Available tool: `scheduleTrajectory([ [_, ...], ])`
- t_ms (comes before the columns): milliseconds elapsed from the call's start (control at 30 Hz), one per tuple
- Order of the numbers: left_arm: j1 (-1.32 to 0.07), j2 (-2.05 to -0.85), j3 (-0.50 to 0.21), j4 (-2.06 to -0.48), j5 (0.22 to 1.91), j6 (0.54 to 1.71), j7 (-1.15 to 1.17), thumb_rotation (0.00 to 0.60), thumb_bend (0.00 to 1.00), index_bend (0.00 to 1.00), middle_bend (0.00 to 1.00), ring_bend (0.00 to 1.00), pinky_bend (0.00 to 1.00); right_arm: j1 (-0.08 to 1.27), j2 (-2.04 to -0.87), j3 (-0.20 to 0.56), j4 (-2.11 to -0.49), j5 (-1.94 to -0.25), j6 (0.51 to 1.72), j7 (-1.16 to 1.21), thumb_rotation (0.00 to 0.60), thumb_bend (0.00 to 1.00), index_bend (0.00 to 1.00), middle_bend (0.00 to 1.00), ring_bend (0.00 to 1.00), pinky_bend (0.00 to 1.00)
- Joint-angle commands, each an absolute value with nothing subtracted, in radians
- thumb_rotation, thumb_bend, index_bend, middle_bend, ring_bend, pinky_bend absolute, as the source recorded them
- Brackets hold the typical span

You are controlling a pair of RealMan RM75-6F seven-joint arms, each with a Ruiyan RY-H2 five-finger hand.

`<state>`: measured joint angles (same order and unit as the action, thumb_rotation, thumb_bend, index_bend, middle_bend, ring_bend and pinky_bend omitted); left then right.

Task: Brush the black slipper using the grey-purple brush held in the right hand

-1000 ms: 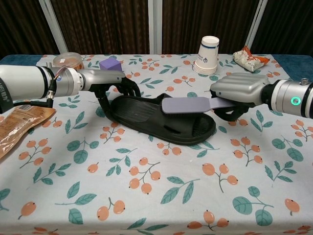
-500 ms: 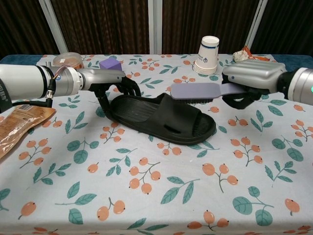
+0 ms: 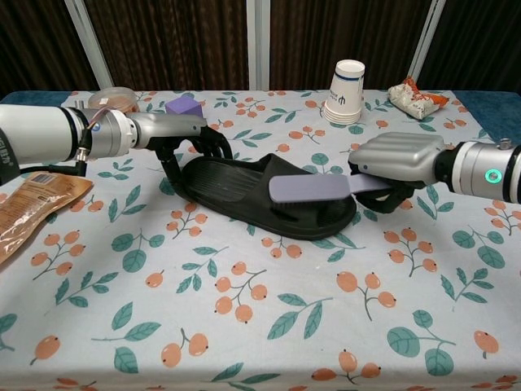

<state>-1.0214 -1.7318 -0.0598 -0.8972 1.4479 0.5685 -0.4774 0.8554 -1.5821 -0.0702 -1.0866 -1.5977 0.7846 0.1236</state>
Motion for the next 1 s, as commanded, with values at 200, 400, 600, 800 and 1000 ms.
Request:
scheduleTrajectory([
  [200,-1.017,-1.724,-0.062,-0.912,1.448,0.583,-0.469,0.6,0.22,0.35,0.4,0.26,0.2,0.795,-1.469,-0.094,-1.196,-1.635,0.916,0.192,0.6,0.68,1.0,1.0,1.0,1.0],
  [400,-0.997,-1.671,-0.08,-0.986,1.447,0.653,-0.435,0.6,0.22,0.12,0.19,0.07,0.17,0.758,-1.392,-0.039,-1.219,-1.549,0.947,0.209,0.6,0.68,1.0,1.0,1.0,1.0],
  [600,-0.934,-1.563,-0.101,-1.131,1.422,0.76,-0.379,0.6,0.22,0.11,0.16,0.05,0.15,0.753,-1.411,-0.007,-1.168,-1.409,0.822,0.12,0.6,0.64,1.0,1.0,1.0,1.0],
  [800,-0.82,-1.451,-0.103,-1.265,1.398,0.922,-0.325,0.6,0.22,0.11,0.16,0.05,0.15,0.762,-1.494,0.031,-1.085,-1.321,0.744,0.076,0.6,0.5,1.0,0.88,0.88,0.98],
  [1000,-0.718,-1.382,-0.086,-1.321,1.383,1.024,-0.333,0.6,0.21,0.11,0.16,0.05,0.15,0.772,-1.556,0.055,-1.046,-1.292,0.719,0.048,0.6,0.4,0.82,0.69,0.67,0.76],
])
